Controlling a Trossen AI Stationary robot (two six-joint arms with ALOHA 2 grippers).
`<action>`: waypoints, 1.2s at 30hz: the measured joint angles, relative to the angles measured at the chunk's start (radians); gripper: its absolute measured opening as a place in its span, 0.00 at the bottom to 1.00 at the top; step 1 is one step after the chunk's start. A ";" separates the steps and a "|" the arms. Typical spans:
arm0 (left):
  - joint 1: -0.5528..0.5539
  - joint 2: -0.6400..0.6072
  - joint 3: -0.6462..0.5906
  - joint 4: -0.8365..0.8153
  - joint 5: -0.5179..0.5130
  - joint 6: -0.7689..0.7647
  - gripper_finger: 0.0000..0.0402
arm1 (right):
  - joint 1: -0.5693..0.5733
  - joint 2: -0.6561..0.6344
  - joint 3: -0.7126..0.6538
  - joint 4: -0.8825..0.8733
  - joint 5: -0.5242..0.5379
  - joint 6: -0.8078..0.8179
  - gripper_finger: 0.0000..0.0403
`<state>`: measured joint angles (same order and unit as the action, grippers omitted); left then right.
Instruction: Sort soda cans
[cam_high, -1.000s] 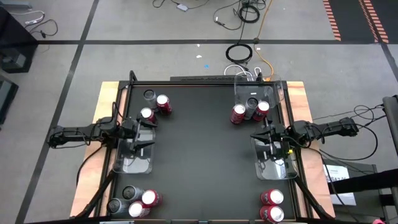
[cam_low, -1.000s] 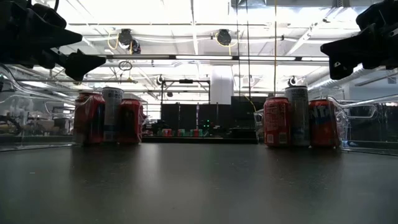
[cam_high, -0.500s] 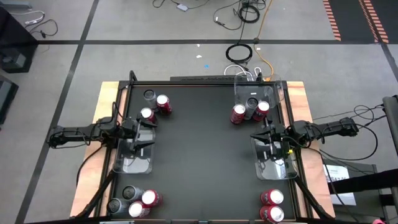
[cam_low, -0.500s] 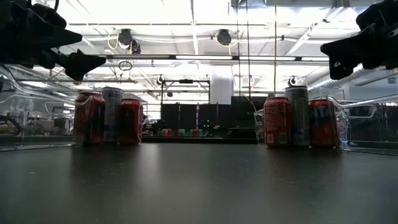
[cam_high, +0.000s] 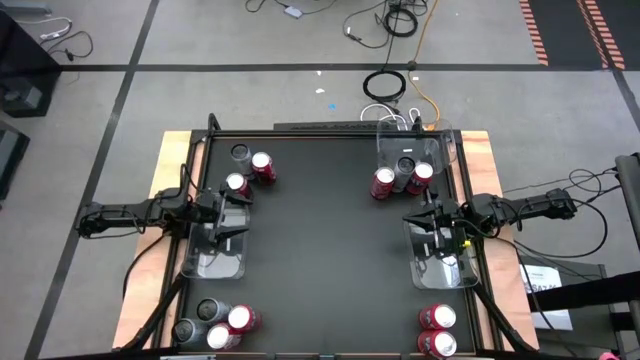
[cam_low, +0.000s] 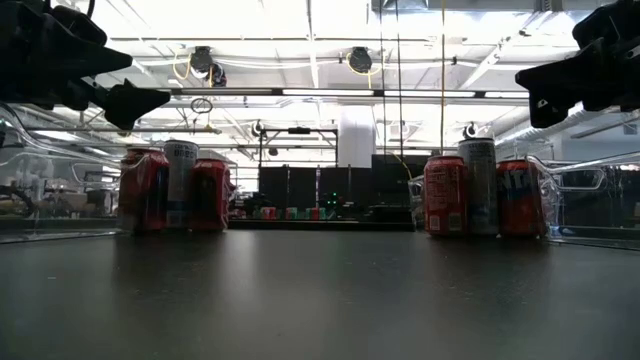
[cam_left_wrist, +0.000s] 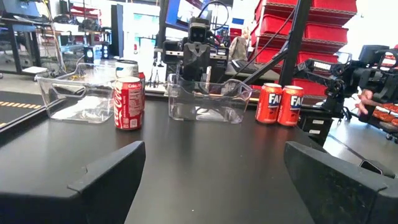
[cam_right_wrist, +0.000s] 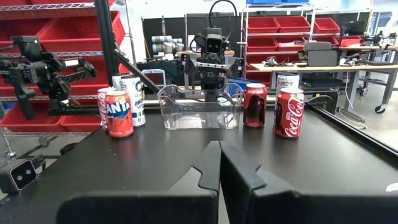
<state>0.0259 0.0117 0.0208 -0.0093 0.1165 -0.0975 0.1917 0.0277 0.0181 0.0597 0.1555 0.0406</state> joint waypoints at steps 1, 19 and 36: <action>0.000 0.000 0.000 0.000 0.000 0.000 0.97 | 0.000 0.000 0.000 0.000 0.000 0.000 0.00; 0.000 0.000 0.000 0.000 0.000 0.000 0.97 | 0.000 0.000 0.000 0.049 0.000 0.000 0.00; 0.000 0.000 0.000 0.000 0.000 0.000 0.97 | 0.000 0.122 0.285 -0.014 0.065 -0.065 0.00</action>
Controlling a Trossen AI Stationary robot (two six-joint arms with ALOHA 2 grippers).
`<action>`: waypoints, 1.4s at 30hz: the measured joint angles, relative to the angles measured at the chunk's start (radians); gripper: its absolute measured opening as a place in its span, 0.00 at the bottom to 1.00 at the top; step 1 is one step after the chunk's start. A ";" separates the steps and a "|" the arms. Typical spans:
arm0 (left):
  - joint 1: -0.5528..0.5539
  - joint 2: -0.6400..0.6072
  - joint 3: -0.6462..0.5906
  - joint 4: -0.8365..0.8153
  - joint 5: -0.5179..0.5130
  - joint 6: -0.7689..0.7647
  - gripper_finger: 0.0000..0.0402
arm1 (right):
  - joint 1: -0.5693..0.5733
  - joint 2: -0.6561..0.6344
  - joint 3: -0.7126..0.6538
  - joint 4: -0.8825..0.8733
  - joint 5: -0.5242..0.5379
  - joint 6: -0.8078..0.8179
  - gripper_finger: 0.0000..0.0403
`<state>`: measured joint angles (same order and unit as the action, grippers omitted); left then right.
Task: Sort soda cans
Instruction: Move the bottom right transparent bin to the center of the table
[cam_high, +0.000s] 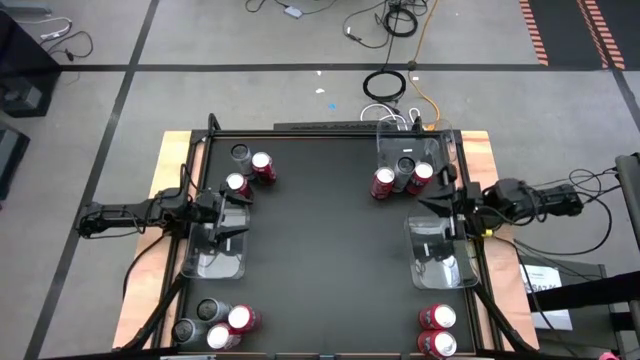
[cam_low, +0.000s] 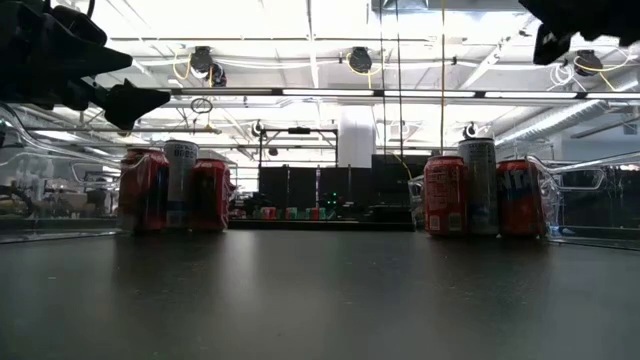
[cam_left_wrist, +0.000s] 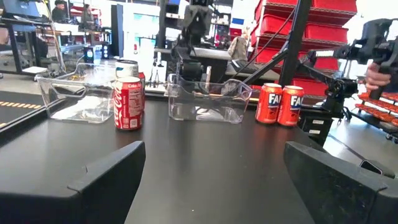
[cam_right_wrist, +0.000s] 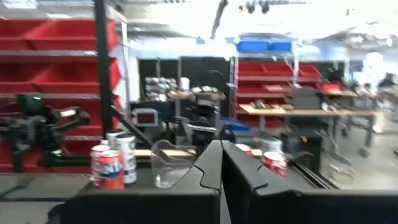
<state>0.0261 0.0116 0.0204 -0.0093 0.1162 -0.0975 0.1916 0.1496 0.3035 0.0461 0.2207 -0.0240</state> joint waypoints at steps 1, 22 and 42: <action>0.000 0.000 0.000 0.000 0.000 0.000 0.97 | 0.000 0.022 0.031 -0.027 0.018 0.008 0.00; 0.000 0.000 0.000 0.000 0.000 0.000 0.97 | 0.000 0.246 0.225 -0.112 0.145 0.046 0.00; 0.000 0.000 0.000 0.000 0.000 0.000 0.97 | 0.000 0.493 0.225 0.130 0.342 0.335 0.00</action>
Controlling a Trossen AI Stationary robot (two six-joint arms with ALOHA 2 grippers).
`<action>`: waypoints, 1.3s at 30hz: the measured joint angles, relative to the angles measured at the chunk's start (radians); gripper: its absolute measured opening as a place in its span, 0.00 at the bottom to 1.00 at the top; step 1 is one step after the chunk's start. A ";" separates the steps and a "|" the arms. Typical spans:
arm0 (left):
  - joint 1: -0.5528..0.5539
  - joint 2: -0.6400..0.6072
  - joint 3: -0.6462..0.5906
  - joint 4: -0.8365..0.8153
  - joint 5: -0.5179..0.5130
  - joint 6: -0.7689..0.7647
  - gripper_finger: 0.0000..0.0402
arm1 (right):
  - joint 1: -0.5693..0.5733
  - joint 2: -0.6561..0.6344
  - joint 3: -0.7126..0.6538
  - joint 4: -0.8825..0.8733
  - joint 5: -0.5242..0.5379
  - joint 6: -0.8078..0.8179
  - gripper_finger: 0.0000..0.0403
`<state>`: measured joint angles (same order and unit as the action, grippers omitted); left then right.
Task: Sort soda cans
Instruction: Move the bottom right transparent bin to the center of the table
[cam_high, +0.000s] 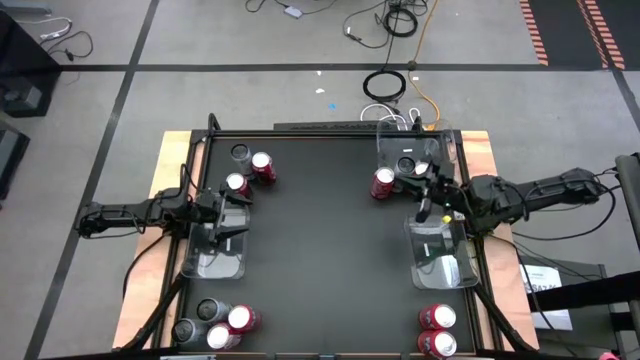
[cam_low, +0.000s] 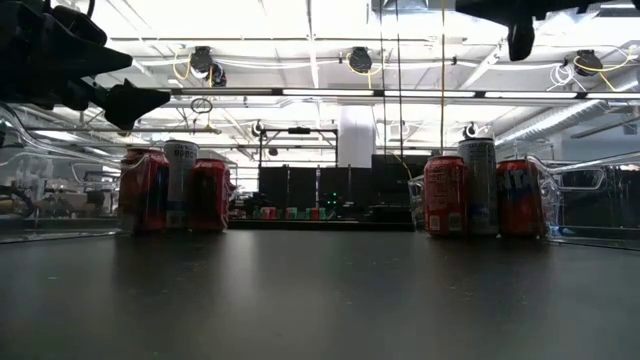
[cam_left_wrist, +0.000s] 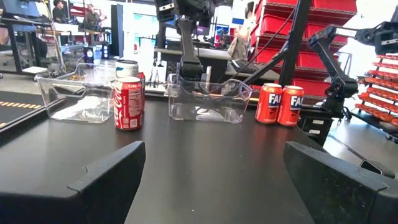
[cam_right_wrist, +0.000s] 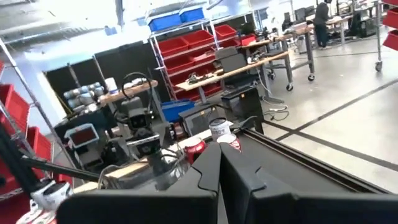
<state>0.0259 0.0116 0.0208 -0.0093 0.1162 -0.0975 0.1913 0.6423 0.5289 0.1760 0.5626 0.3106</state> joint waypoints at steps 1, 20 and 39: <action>0.000 0.000 0.000 0.000 0.000 0.000 0.97 | 0.000 0.013 0.000 0.001 0.012 0.003 0.00; 0.000 0.000 0.000 0.000 -0.064 -0.228 0.97 | 0.000 0.072 0.000 0.085 0.121 0.048 0.00; 0.000 0.031 0.069 -0.060 -0.269 -0.610 0.97 | 0.000 0.072 0.000 0.076 0.121 0.014 0.00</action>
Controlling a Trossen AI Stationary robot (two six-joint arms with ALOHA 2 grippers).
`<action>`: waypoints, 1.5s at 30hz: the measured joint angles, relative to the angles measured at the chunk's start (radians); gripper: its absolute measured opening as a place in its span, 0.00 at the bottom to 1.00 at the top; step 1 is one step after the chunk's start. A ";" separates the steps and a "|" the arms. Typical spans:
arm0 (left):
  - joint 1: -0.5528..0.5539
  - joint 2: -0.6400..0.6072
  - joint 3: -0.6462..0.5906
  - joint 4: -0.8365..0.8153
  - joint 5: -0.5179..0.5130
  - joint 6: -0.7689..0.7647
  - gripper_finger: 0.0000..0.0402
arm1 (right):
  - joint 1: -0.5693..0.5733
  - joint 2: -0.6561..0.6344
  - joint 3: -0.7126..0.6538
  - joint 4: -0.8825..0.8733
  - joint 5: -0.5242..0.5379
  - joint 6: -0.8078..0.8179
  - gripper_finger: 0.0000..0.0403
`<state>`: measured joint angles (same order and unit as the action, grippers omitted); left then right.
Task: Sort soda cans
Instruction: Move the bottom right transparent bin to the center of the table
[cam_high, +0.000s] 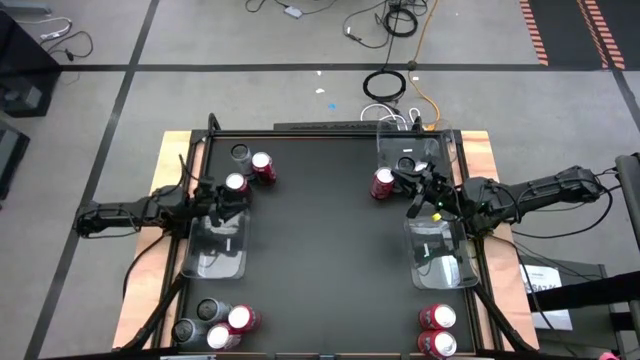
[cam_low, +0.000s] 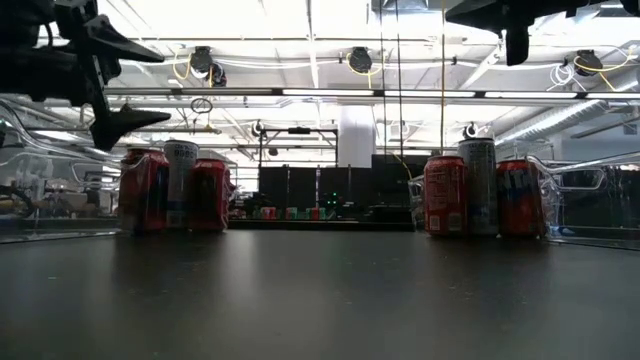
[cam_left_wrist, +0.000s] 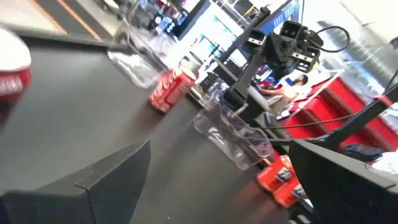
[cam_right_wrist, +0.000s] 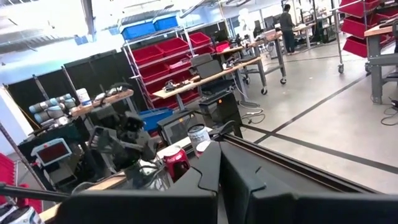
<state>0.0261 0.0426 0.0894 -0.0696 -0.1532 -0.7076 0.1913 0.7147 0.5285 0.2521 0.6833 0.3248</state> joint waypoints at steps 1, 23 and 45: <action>0.000 0.006 0.008 -0.002 -0.007 0.019 0.97 | 0.000 0.000 0.000 -0.004 -0.001 0.000 0.00; 0.000 0.060 0.055 -0.117 -0.011 0.278 0.97 | 0.000 0.202 0.467 -1.130 -0.183 0.617 0.00; 0.000 0.059 0.055 -0.135 -0.008 0.277 0.97 | 0.030 0.641 0.637 -1.589 -0.601 1.182 0.22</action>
<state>0.0261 0.1020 0.1442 -0.2047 -0.1616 -0.4305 0.2210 1.3556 1.1659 -1.3370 0.0825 1.5069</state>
